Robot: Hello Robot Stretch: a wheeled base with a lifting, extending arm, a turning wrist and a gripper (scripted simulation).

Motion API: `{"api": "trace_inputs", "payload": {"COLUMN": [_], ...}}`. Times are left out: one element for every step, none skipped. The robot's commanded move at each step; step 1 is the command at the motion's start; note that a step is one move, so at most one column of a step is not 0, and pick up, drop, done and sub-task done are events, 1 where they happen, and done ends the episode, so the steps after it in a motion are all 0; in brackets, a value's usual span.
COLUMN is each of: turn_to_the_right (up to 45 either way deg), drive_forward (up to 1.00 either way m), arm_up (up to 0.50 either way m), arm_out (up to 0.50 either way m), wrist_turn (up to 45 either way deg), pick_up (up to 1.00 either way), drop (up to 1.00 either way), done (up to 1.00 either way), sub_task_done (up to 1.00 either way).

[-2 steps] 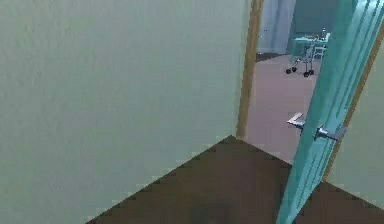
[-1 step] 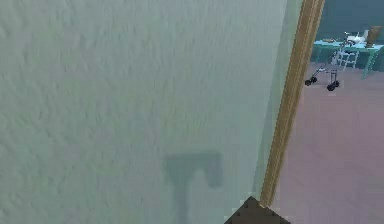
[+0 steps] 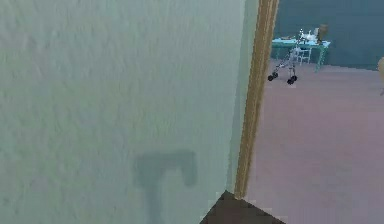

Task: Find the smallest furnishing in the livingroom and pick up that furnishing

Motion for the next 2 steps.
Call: {"api": "trace_inputs", "payload": {"turn_to_the_right": [0.0,45.0], "drive_forward": [0.25,0.0], "arm_up": [0.0,0.0], "arm_out": [0.0,0.0], "wrist_turn": [0.0,0.0], "pick_up": [0.0,0.0], "drop": [0.0,0.0], "done": [0.0,0.0], "sub_task_done": [0.0,0.0]}}
